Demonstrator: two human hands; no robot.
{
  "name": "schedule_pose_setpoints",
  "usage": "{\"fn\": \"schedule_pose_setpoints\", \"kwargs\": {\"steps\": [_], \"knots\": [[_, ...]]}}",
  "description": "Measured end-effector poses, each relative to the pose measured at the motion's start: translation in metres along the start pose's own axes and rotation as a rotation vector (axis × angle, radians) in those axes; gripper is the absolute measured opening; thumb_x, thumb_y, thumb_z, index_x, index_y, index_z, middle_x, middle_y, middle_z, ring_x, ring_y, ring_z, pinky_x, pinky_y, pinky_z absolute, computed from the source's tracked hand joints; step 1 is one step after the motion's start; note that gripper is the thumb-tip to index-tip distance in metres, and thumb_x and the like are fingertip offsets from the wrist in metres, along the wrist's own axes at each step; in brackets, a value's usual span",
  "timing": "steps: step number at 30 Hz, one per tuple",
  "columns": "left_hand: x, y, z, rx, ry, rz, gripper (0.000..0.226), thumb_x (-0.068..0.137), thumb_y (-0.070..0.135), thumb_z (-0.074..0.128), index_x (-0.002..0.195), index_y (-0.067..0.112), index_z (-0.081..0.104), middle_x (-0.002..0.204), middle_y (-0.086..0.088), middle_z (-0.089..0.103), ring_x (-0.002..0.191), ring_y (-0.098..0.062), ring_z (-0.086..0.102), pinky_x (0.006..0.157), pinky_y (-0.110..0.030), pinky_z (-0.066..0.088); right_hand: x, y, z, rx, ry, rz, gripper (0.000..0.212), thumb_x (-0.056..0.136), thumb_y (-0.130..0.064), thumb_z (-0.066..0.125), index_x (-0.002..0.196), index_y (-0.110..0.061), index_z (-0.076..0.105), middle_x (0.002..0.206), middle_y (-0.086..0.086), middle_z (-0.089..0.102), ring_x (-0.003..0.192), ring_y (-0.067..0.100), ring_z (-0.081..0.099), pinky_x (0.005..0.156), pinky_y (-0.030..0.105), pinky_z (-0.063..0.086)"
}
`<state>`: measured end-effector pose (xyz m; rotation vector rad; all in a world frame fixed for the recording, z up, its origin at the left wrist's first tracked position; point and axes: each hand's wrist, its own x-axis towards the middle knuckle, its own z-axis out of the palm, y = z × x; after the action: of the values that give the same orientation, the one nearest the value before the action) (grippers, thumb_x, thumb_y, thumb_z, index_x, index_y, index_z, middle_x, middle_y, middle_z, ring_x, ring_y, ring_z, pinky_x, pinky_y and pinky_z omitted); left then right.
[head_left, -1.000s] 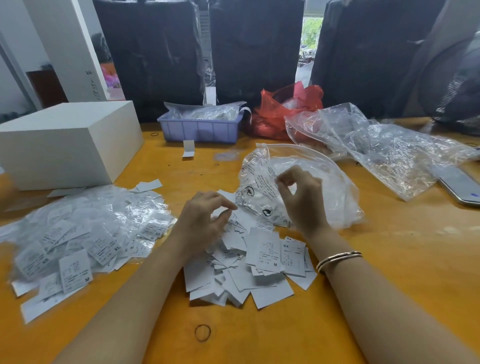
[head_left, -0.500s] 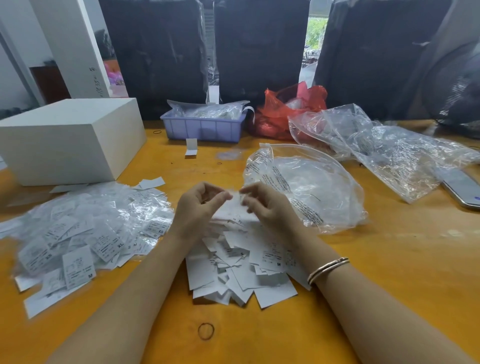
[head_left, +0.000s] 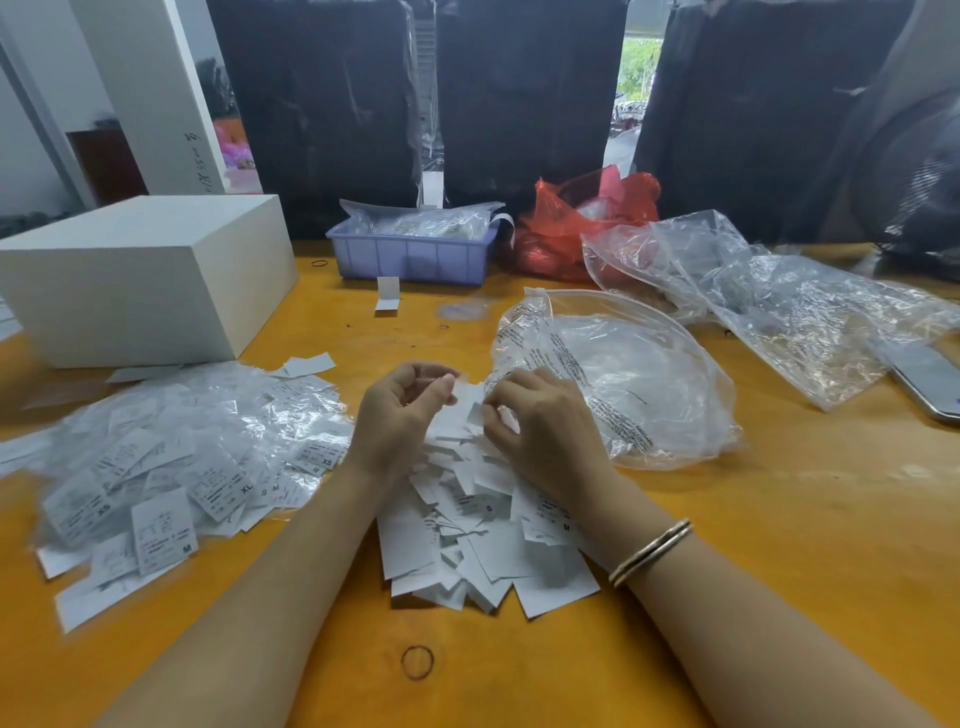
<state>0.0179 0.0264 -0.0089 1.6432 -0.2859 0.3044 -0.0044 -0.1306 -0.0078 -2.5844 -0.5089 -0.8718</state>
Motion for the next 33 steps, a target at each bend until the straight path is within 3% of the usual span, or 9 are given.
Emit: {"fn": "schedule_pose_setpoints", "kwargs": {"steps": [9, 11, 13, 16, 20, 23, 26, 30, 33], "knots": [[-0.0009, -0.0003, -0.0002, -0.056, -0.004, -0.030, 0.015, 0.088, 0.009, 0.063, 0.093, 0.023, 0.065, 0.091, 0.004, 0.068, 0.076, 0.006, 0.062, 0.067, -0.007, 0.046, -0.0014, -0.0007, 0.0003, 0.389, 0.022, 0.130, 0.005, 0.083, -0.011, 0.064, 0.089, -0.011, 0.066, 0.080, 0.002, 0.071, 0.076, 0.014, 0.066, 0.073, 0.037, 0.053], [0.0001, -0.0011, -0.0010, -0.049, -0.001, -0.032, 0.009, 0.087, 0.014, 0.065, 0.090, 0.022, 0.065, 0.087, 0.004, 0.068, 0.075, 0.005, 0.063, 0.067, -0.008, 0.047, -0.0014, 0.0010, 0.0013, 0.343, 0.001, 0.097, 0.010, 0.087, -0.016, 0.062, 0.096, -0.012, 0.064, 0.088, 0.002, 0.070, 0.084, 0.014, 0.063, 0.078, 0.038, 0.051], [0.0002, -0.0015, -0.0015, -0.014, 0.003, -0.022, 0.003, 0.088, 0.019, 0.064, 0.085, 0.020, 0.066, 0.075, 0.005, 0.065, 0.066, 0.005, 0.060, 0.065, -0.008, 0.046, -0.0017, 0.0022, 0.0041, 0.141, -0.165, 0.051, 0.025, 0.090, -0.033, 0.057, 0.109, -0.017, 0.063, 0.106, -0.002, 0.066, 0.100, 0.015, 0.057, 0.092, 0.040, 0.042], [0.0004, -0.0034, -0.0008, 0.056, -0.004, -0.002, 0.014, 0.092, 0.020, 0.057, 0.082, 0.022, 0.066, 0.062, 0.008, 0.055, 0.056, 0.003, 0.050, 0.057, -0.010, 0.042, -0.0024, 0.0014, 0.0073, -0.107, -0.349, -0.021, 0.037, 0.093, -0.045, 0.044, 0.113, -0.021, 0.064, 0.116, -0.003, 0.061, 0.108, 0.018, 0.051, 0.096, 0.038, 0.034], [0.0008, -0.0043, 0.0009, 0.153, -0.012, -0.045, 0.025, 0.095, 0.028, 0.053, 0.073, 0.024, 0.063, 0.053, 0.007, 0.039, 0.047, -0.007, 0.034, 0.046, -0.019, 0.031, -0.0031, -0.0024, 0.0060, -0.135, -0.178, -0.061, 0.031, 0.094, -0.033, 0.043, 0.095, -0.018, 0.070, 0.096, -0.003, 0.069, 0.091, 0.019, 0.058, 0.083, 0.033, 0.032], [0.0014, -0.0015, -0.0003, 0.154, 0.034, -0.125, 0.033, 0.085, 0.046, 0.053, 0.062, 0.024, 0.058, 0.045, 0.012, 0.035, 0.048, -0.009, 0.031, 0.048, -0.026, 0.027, -0.0023, -0.0046, 0.0044, -0.070, -0.108, -0.046, 0.023, 0.092, -0.024, 0.048, 0.085, -0.012, 0.066, 0.081, 0.003, 0.069, 0.077, 0.023, 0.060, 0.077, 0.034, 0.037], [0.0016, 0.0012, -0.0027, 0.022, -0.003, -0.148, 0.026, 0.077, 0.036, 0.045, 0.058, 0.021, 0.055, 0.042, 0.013, 0.033, 0.044, -0.006, 0.028, 0.051, -0.030, 0.021, -0.0014, -0.0054, 0.0014, 0.030, -0.019, -0.045, 0.016, 0.091, -0.016, 0.052, 0.083, -0.007, 0.061, 0.066, 0.007, 0.064, 0.062, 0.028, 0.059, 0.070, 0.039, 0.043], [0.0006, 0.0027, -0.0032, 0.048, -0.035, -0.158, 0.019, 0.066, 0.021, 0.037, 0.065, 0.014, 0.055, 0.042, 0.013, 0.033, 0.044, -0.007, 0.028, 0.050, -0.027, 0.022, -0.0028, -0.0043, 0.0039, 0.183, -0.033, 0.001, 0.008, 0.090, -0.014, 0.054, 0.095, -0.009, 0.058, 0.082, 0.004, 0.068, 0.076, 0.022, 0.063, 0.082, 0.039, 0.043], [-0.0007, 0.0001, -0.0028, 0.078, -0.053, -0.158, 0.016, 0.078, 0.013, 0.047, 0.068, 0.019, 0.059, 0.052, 0.005, 0.040, 0.049, -0.012, 0.034, 0.046, -0.025, 0.029, -0.0019, -0.0028, 0.0070, 0.397, -0.030, 0.072, 0.008, 0.084, -0.003, 0.061, 0.092, -0.005, 0.061, 0.084, 0.005, 0.067, 0.080, 0.020, 0.063, 0.079, 0.033, 0.048]]}}
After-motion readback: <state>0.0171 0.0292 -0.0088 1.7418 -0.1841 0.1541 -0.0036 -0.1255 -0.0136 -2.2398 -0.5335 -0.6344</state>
